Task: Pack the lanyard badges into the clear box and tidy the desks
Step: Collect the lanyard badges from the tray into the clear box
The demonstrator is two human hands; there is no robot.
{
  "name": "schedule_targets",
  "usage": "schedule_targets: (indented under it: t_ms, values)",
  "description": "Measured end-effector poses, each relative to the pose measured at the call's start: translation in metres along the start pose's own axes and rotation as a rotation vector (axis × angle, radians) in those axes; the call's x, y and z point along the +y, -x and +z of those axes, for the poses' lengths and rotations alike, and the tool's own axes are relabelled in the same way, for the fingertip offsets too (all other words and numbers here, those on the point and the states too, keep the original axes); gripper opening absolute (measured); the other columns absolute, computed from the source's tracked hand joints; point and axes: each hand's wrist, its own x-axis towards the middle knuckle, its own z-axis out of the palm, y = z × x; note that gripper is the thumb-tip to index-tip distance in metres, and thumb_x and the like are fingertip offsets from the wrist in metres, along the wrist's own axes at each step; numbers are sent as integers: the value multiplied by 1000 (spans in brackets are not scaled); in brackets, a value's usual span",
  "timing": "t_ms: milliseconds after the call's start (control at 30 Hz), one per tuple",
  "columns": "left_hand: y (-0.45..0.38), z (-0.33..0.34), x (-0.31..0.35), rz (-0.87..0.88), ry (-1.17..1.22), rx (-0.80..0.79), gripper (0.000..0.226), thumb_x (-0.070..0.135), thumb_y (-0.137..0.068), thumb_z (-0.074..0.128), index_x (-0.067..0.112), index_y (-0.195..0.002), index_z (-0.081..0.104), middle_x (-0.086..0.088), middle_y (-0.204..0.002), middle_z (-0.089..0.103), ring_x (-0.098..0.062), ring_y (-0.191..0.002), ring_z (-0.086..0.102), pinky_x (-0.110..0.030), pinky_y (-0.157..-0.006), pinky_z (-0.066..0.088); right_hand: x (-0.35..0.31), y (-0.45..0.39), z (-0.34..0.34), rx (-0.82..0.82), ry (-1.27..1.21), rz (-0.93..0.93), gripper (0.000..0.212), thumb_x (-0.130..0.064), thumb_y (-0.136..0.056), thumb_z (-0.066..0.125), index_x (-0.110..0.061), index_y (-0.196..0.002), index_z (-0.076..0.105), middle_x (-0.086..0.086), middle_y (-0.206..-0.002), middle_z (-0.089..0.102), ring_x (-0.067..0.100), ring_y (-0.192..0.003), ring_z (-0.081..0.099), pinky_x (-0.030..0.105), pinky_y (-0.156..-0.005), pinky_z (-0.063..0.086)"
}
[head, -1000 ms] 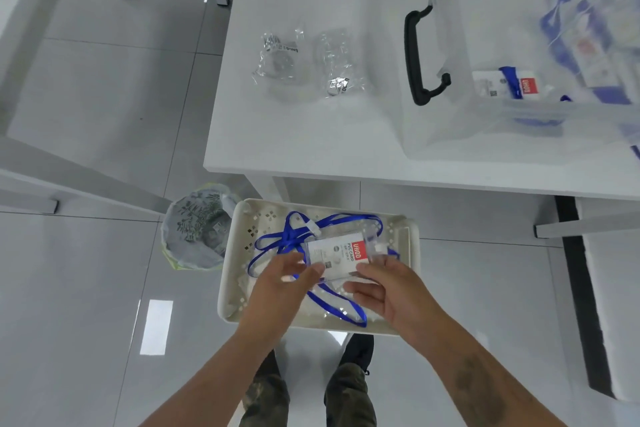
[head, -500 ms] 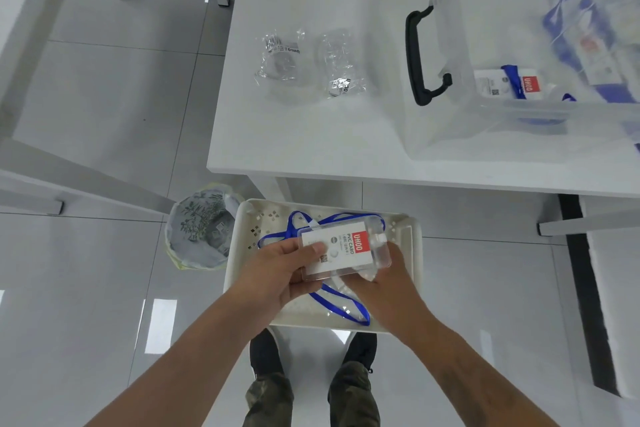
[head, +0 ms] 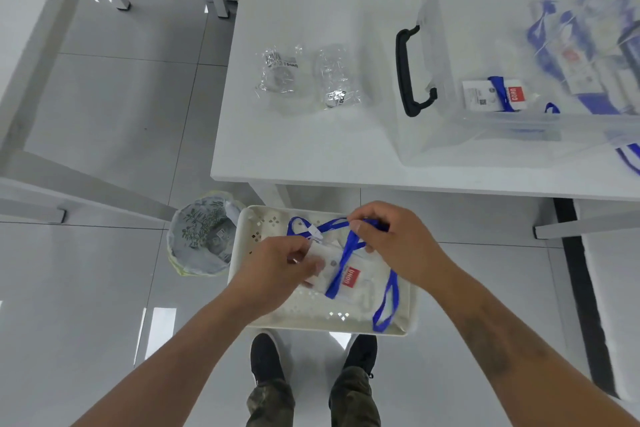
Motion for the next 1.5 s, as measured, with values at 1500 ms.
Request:
schedule_targets:
  t_ms: [1500]
  values:
    - [81, -60, 82, 28, 383, -140, 7, 8, -87, 70, 1, -87, 72, -11, -80, 76, -13, -65, 68, -22, -58, 54, -107, 102, -45, 146, -64, -22, 20, -31, -68, 86, -29, -66, 66, -13, -76, 69, 7, -65, 61, 25, -65, 50]
